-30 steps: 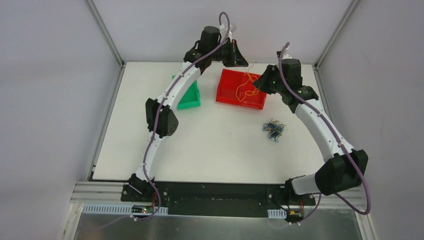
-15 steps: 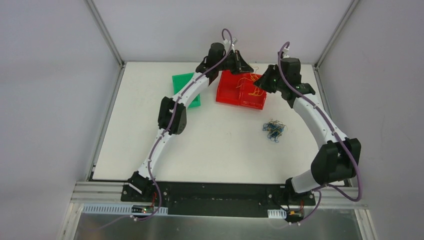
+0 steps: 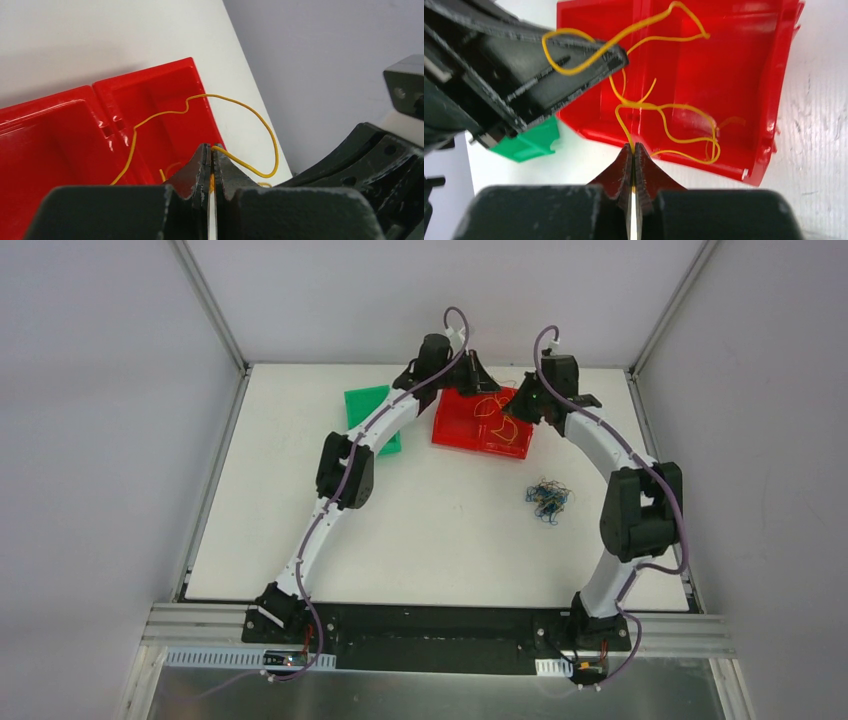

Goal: Untangle the cables

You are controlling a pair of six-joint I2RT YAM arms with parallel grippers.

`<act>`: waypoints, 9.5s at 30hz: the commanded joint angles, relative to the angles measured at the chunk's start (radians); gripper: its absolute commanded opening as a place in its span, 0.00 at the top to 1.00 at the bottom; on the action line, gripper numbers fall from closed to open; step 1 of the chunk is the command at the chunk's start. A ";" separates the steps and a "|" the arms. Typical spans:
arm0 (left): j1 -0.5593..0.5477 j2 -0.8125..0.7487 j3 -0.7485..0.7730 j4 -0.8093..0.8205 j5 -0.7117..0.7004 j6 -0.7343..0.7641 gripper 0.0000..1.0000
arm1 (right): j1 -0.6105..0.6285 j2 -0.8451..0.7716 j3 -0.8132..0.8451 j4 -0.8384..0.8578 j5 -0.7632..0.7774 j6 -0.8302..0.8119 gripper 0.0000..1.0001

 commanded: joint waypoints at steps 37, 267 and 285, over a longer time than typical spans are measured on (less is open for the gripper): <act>-0.114 -0.334 -0.219 -0.332 -0.351 0.389 0.49 | 0.011 -0.021 0.042 -0.124 0.339 -0.012 0.48; -0.071 -1.523 -1.742 -0.030 -0.848 0.244 1.00 | 0.069 -0.999 -0.487 -0.162 0.613 0.272 1.00; -0.119 -1.445 -1.720 0.263 -0.243 0.311 1.00 | 0.256 -0.839 -0.547 -0.016 -0.024 -0.011 0.45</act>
